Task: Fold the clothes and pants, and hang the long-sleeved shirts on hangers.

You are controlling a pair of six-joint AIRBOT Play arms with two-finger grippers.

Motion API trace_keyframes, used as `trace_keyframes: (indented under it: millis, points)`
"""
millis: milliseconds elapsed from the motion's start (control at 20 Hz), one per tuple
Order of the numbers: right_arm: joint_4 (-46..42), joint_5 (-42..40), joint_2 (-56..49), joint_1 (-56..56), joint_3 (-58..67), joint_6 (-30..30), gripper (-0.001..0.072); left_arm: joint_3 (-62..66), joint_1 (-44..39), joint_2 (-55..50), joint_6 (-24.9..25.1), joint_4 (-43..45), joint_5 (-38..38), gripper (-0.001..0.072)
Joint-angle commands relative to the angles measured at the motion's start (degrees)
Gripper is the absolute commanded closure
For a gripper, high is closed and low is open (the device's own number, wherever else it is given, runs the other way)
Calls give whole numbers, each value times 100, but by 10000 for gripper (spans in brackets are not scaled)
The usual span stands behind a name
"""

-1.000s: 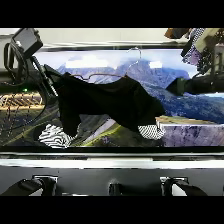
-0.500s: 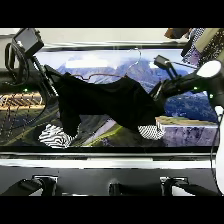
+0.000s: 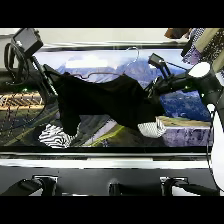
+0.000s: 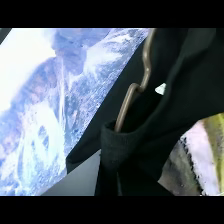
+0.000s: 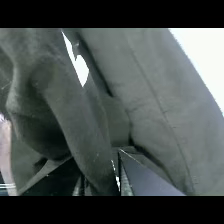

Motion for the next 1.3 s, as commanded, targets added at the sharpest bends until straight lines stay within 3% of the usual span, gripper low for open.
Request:
trace_keyframes:
  millis: [0,200,250,300,350,400,550,650,850,1050,1250]
  points:
    - [142,533,9,7,4,28,680,-2,-7,-2,4,-42,-13,681]
    - [-289,505,289,7,7,37,686,-2,-7,-2,-107,-39,-11,675]
    - [-525,509,428,7,4,96,686,-2,-7,-2,-229,-35,-11,639]
    - [-785,511,610,2,7,151,686,-2,-4,-2,-367,-33,-9,501]
    - [-1051,511,809,2,4,221,686,-2,-2,-2,-520,-33,-9,306]
    - [-1314,516,1001,2,4,330,686,-2,0,-4,-649,-33,-2,157]
    - [-1818,509,1547,2,4,713,686,-2,0,-72,-756,-33,149,137]
    - [-2020,501,1853,2,4,920,686,-2,7,-136,-1169,-33,695,137]
    - [-2717,184,2361,2,7,1917,686,-2,4,-181,-2190,-35,2188,137]
    - [-4621,-647,2920,2,17,3663,685,-2,2,-181,-2503,-39,2522,138]
    - [-7606,-1043,3316,2,17,6229,685,-2,-9,-184,-2874,-42,2522,139]
